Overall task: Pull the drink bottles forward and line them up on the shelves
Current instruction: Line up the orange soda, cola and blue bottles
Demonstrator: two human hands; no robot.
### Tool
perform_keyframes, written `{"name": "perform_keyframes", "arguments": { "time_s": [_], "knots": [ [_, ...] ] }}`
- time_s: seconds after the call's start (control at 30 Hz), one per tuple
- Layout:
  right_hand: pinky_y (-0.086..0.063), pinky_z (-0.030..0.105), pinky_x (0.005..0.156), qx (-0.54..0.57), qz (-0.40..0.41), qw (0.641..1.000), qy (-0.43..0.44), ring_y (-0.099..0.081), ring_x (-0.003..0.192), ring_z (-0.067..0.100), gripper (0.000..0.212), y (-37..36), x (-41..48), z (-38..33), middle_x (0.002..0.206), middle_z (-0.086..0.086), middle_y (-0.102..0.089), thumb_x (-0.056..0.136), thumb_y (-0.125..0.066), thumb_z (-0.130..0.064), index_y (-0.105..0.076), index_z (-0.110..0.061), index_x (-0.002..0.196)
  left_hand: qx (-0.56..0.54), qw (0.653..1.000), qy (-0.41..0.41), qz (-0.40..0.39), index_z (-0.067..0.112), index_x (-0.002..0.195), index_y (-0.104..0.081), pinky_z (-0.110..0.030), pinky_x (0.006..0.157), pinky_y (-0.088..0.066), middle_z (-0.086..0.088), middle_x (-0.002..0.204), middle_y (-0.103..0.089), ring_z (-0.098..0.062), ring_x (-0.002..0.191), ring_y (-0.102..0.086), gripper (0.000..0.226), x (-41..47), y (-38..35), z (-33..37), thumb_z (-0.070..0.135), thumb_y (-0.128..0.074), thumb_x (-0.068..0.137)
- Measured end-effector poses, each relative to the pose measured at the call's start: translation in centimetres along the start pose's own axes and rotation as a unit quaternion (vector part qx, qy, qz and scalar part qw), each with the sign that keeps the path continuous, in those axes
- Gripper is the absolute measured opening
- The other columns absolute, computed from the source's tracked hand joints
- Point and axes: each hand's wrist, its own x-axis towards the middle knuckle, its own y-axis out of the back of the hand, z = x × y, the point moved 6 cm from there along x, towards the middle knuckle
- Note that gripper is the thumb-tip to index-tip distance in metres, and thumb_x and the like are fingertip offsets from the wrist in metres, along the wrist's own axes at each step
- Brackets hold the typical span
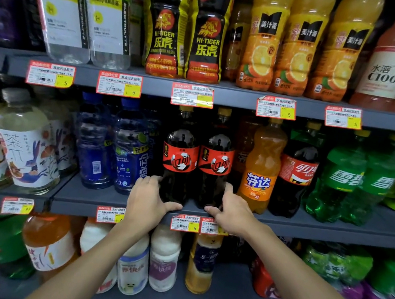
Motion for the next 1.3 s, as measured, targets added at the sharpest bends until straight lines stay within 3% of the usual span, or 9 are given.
{"name": "perform_keyframes", "arguments": {
  "time_s": [0.2, 0.37, 0.5, 0.63, 0.93, 1.1, 1.3],
  "knots": [
    [-0.055, 0.040, 0.085, -0.009, -0.006, 1.000, 0.010, -0.065, 0.105, 0.027, 0.089, 0.0, 0.0, 0.1, 0.111, 0.005, -0.067, 0.090, -0.068, -0.051, -0.014, -0.020, 0.154, -0.049, 0.998, 0.000, -0.031, 0.016, 0.136, -0.046, -0.040, 0.096, -0.049, -0.003, 0.121, -0.060, -0.023, 0.118, -0.051, 0.090, 0.1, -0.7, -0.5, 0.053, -0.087, 0.065],
    [-0.056, 0.040, 0.083, -0.017, 0.015, 0.999, 0.024, -0.066, 0.101, 0.028, 0.089, 0.0, -0.2, -0.1, 0.108, 0.003, -0.066, 0.090, -0.067, -0.052, -0.012, -0.022, 0.153, -0.068, 0.995, -0.036, -0.063, 0.030, 0.133, -0.044, -0.038, 0.090, -0.049, 0.004, 0.113, -0.059, -0.019, 0.112, -0.050, 0.073, 0.2, -1.0, -0.6, 0.046, -0.083, 0.074],
    [-0.056, 0.039, 0.076, -0.022, 0.019, 0.999, 0.031, -0.065, 0.090, 0.021, 0.084, 0.0, -0.1, -0.2, 0.093, -0.002, -0.065, 0.090, -0.066, -0.053, -0.017, -0.021, 0.151, -0.066, 0.995, -0.048, -0.050, 0.025, 0.137, -0.044, -0.037, 0.091, -0.048, 0.007, 0.109, -0.054, -0.019, 0.110, -0.049, 0.075, 0.1, -0.8, -0.7, 0.044, -0.083, 0.076],
    [-0.052, 0.035, 0.068, -0.053, 0.026, 0.998, 0.038, -0.066, 0.089, 0.022, 0.084, -0.1, -0.1, -0.7, 0.096, -0.001, -0.066, 0.091, -0.064, -0.055, -0.017, -0.020, 0.151, -0.055, 0.996, -0.051, -0.040, 0.023, 0.137, -0.044, -0.035, 0.087, -0.044, 0.006, 0.105, -0.049, -0.021, 0.109, -0.047, 0.074, 0.0, -0.6, -1.1, 0.043, -0.082, 0.076],
    [-0.057, 0.041, 0.078, -0.042, 0.020, 0.998, 0.048, -0.066, 0.094, 0.026, 0.083, -0.1, -0.3, -0.9, 0.100, 0.005, -0.067, 0.091, -0.064, -0.052, -0.018, -0.019, 0.152, -0.065, 0.995, -0.050, -0.054, 0.025, 0.137, -0.045, -0.029, 0.085, -0.039, 0.011, 0.101, -0.046, -0.018, 0.107, -0.047, 0.074, 0.3, -0.6, -1.5, 0.043, -0.083, 0.076],
    [-0.054, 0.033, 0.070, -0.012, 0.015, 0.999, 0.039, -0.064, 0.080, 0.014, 0.082, 0.1, -0.2, -0.9, 0.082, -0.006, -0.066, 0.092, -0.067, -0.049, -0.020, -0.020, 0.153, -0.062, 0.995, -0.049, -0.056, 0.022, 0.138, -0.046, -0.031, 0.090, -0.041, 0.000, 0.113, -0.059, -0.021, 0.112, -0.050, 0.075, 0.3, -0.5, -1.3, 0.042, -0.083, 0.076],
    [-0.055, 0.033, 0.073, -0.006, 0.019, 0.999, 0.034, -0.065, 0.083, 0.016, 0.084, 0.2, -0.5, -0.9, 0.086, -0.003, -0.066, 0.092, -0.067, -0.048, -0.020, -0.019, 0.154, -0.053, 0.996, -0.047, -0.060, 0.019, 0.143, -0.043, -0.033, 0.094, -0.043, -0.007, 0.120, -0.061, -0.024, 0.115, -0.052, 0.082, 0.3, -0.4, -1.2, 0.044, -0.083, 0.076]
  ]
}}
